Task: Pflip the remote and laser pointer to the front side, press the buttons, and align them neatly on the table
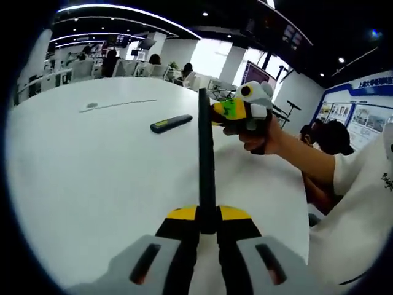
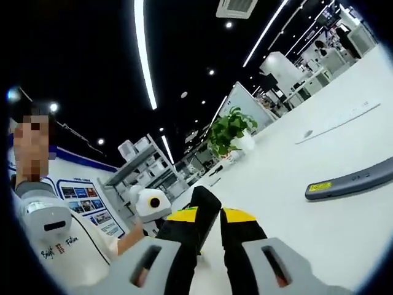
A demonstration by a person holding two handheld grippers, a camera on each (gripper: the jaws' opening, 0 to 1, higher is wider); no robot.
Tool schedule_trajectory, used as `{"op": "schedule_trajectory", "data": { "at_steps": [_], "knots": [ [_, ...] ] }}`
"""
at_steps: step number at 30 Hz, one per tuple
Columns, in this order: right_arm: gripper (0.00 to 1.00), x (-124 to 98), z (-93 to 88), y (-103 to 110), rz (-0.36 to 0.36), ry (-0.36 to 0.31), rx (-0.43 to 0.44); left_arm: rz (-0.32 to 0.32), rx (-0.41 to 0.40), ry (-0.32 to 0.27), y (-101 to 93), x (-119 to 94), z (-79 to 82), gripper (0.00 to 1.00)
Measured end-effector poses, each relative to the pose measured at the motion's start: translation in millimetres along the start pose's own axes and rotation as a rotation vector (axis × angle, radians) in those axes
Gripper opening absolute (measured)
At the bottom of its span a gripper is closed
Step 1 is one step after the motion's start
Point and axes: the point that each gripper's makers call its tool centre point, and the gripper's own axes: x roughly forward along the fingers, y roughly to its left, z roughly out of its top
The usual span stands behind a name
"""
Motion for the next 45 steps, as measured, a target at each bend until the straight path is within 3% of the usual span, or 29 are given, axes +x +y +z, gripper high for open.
{"op": "schedule_trajectory", "data": {
  "at_steps": [4, 7, 18, 21, 29, 36, 45],
  "knots": [
    [0.16, -0.5, 4.6, 0.8, -0.007, -0.008, -0.017, -0.049, -0.05, -0.03, -8.7, 0.1, 4.5, 0.13],
    [0.16, -1.6, 10.7, 3.5, 0.04, -0.032, 0.034, -0.102, -0.106, -0.066, -14.8, -1.6, 7.0, 0.12],
    [0.15, 0.9, 8.8, 5.8, 0.084, -0.049, 0.087, -0.131, -0.156, -0.073, -20.4, 1.2, 3.8, 0.12],
    [0.15, 0.7, 10.6, 10.9, 0.107, -0.065, 0.109, -0.201, -0.211, -0.105, -30.0, 0.5, 9.0, 0.12],
    [0.15, -2.2, 8.9, 11.4, 0.128, -0.069, 0.171, -0.235, -0.242, -0.119, -34.5, 1.8, 8.2, 0.12],
    [0.14, 0.5, 10.0, 18.7, 0.152, -0.081, 0.18, -0.299, -0.326, -0.156, -44.9, 0.1, 10.8, 0.12],
    [0.13, 0.5, 7.3, 25.3, 0.17, -0.067, 0.221, -0.362, -0.364, -0.153, -59.1, 0.3, 6.6, 0.13]
  ]
}}
